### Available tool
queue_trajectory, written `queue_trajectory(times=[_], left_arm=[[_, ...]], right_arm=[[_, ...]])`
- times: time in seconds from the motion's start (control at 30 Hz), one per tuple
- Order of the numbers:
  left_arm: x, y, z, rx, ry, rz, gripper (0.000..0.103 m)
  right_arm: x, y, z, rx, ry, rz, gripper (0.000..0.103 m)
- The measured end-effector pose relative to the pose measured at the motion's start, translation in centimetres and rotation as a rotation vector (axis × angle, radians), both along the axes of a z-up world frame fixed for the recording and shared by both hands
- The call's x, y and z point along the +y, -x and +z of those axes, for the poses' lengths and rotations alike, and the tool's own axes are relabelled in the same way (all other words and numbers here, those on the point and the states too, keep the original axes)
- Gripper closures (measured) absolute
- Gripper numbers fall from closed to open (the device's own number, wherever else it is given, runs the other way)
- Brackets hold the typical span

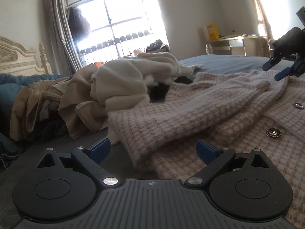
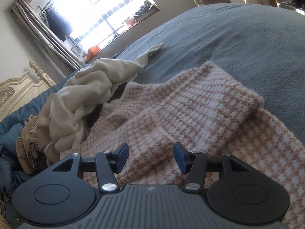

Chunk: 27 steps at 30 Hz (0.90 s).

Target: Fold clothes

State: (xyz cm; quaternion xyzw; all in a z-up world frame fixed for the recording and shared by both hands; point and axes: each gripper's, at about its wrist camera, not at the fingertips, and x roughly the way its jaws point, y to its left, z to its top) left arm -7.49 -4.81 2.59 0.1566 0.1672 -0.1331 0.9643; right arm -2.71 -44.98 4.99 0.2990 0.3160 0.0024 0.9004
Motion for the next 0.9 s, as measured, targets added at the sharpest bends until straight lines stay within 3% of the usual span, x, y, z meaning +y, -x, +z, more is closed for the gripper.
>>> queue_trajectory(times=[0.1, 0.23, 0.5, 0.57, 0.6, 0.63, 0.7, 0.9], left_arm=[[0.2, -1.4, -0.6, 0.04, 0.023, -0.005, 0.009], [0.8, -3.2, -1.8, 0.119, 0.06, 0.016, 0.022], [4.0, -5.6, -3.3, 0.276, 0.274, 0.039, 0.025], [4.0, -5.5, -3.3, 0.275, 0.282, 0.037, 0.025], [4.0, -5.5, -3.3, 0.271, 0.277, 0.037, 0.025], [3.9, -5.4, -3.3, 0.267, 0.273, 0.037, 0.025], [3.9, -5.3, -3.3, 0.263, 0.271, 0.037, 0.025], [3.6, -5.2, -3.4, 0.251, 0.243, 0.041, 0.025]], right_arm=[[-0.2, -0.6, 0.5, 0.02, 0.006, -0.012, 0.047], [-0.9, -2.1, -1.3, 0.103, -0.071, -0.035, 0.047], [0.3, -4.5, -3.4, 0.166, -0.148, -0.075, 0.046], [0.7, -5.0, -3.3, 0.161, -0.138, -0.087, 0.047], [1.0, -5.2, -3.2, 0.158, -0.12, -0.091, 0.054], [1.3, -5.4, -3.1, 0.151, -0.1, -0.087, 0.07], [1.8, -5.3, -2.3, 0.119, -0.066, -0.078, 0.083], [3.5, -3.8, 4.9, -0.109, 0.125, -0.059, 0.086]])
